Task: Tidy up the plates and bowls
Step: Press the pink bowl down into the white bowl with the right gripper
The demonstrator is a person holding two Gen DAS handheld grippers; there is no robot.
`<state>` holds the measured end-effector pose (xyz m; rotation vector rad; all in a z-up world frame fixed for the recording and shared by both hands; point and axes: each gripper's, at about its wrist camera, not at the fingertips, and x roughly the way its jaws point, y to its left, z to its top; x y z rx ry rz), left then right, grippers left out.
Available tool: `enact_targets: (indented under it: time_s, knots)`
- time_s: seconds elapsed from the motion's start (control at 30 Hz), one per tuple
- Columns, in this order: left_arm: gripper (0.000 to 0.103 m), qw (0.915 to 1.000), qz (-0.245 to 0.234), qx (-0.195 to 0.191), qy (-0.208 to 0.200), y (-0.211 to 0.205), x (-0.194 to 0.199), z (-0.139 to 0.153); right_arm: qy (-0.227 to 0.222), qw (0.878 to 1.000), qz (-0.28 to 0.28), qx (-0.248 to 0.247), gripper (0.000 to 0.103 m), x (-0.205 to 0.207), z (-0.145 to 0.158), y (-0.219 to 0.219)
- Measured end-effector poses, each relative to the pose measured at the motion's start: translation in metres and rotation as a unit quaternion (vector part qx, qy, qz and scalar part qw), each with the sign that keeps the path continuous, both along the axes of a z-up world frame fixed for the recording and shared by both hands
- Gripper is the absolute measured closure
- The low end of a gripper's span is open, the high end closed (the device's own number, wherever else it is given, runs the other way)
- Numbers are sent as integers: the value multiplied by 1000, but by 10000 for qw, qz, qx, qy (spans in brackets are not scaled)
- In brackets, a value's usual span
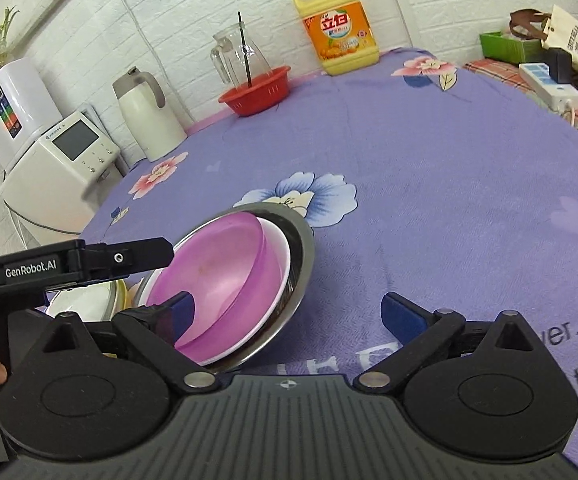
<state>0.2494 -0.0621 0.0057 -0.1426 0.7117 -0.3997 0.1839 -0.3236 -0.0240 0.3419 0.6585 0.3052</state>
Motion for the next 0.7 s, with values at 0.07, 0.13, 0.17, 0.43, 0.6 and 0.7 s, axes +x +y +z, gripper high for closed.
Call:
enact_targets:
  time_s: [0.07, 0.13, 0.17, 0.43, 0.6, 0.7]
  knots:
    - [2, 9999, -49, 93, 36, -4, 5, -4, 4, 9999, 7, -140, 0, 5, -1, 6]
    - [2, 9998, -53, 201, 62, -7, 10, -8, 0, 9994, -19, -358, 0, 11, -2, 12]
    - [2, 9996, -54, 248, 82, -10, 13, -11, 5, 9990, -19, -439, 0, 13, -3, 14]
    - [2, 9983, -214, 509, 176, -24, 22, -21, -30, 9961, -15, -884, 0, 26, -9, 27]
    - [2, 9971, -250, 702, 158, -29, 23, -24, -153, 9927, -3, -1200, 0, 23, -13, 35]
    - [2, 9966, -271, 760, 143, -29, 23, -24, -223, 9920, 0, -1246, 0, 22, -14, 35]
